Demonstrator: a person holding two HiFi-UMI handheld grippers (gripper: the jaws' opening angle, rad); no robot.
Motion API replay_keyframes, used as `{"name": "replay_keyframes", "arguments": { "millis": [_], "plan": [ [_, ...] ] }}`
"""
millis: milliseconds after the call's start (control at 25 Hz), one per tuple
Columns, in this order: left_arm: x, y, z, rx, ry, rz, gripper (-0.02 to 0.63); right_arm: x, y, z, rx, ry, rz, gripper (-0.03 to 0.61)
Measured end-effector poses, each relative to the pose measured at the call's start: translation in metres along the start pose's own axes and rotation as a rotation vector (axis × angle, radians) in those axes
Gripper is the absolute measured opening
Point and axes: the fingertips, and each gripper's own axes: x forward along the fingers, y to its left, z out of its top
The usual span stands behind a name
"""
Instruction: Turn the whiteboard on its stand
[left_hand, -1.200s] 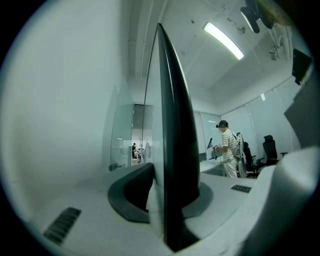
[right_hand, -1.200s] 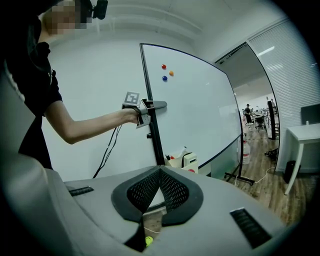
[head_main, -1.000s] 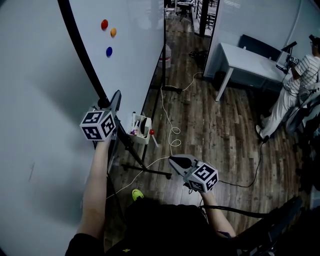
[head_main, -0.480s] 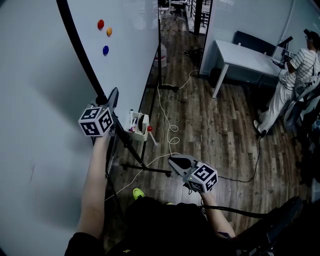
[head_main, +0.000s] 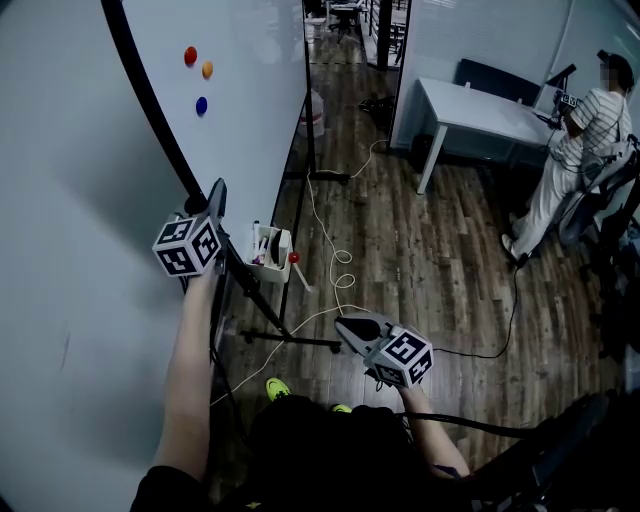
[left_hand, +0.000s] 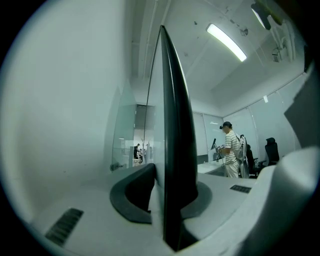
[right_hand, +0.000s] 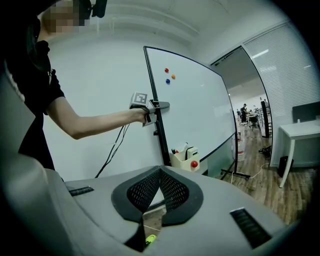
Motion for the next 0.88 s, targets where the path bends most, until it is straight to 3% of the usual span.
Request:
{"name": "replay_keyframes", "arguments": {
  "millis": [440,880],
  "plan": [
    [-0.005,0.003,-0.003,0.000,0.052,0.039,0.071,-0.001,0.004,-0.003,0.012,0.002,0.000,0.025],
    [-0.019,-0.010,0.024,-0.001,0.072,0.037,0.071,-0.017,0.011,0.014,0.026,0.000,0.006,0.025]
  ]
}}
